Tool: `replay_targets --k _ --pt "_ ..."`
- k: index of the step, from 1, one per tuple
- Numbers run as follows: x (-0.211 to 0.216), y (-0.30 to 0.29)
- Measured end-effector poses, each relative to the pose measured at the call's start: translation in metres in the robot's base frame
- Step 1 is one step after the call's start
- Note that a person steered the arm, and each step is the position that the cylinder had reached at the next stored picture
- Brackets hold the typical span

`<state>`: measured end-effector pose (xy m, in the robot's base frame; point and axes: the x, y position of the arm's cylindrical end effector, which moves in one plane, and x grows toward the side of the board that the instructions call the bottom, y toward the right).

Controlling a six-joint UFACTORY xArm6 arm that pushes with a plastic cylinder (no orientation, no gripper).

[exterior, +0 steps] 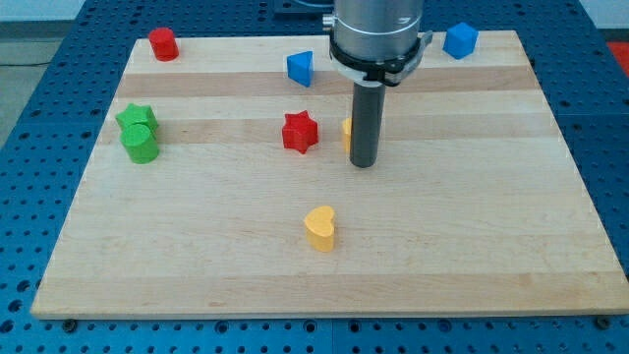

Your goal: Push yellow hexagon towards top center

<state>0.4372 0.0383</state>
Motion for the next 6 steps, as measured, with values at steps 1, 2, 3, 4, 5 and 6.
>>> replay_targets --k 1,2,3,4,5,6 --pt "-0.016 -0.002" --pt "-0.042 0.004" --pt "-0.068 0.006" --pt "-0.093 0.006" --pt "-0.096 0.005" --pt "-0.093 -0.018"
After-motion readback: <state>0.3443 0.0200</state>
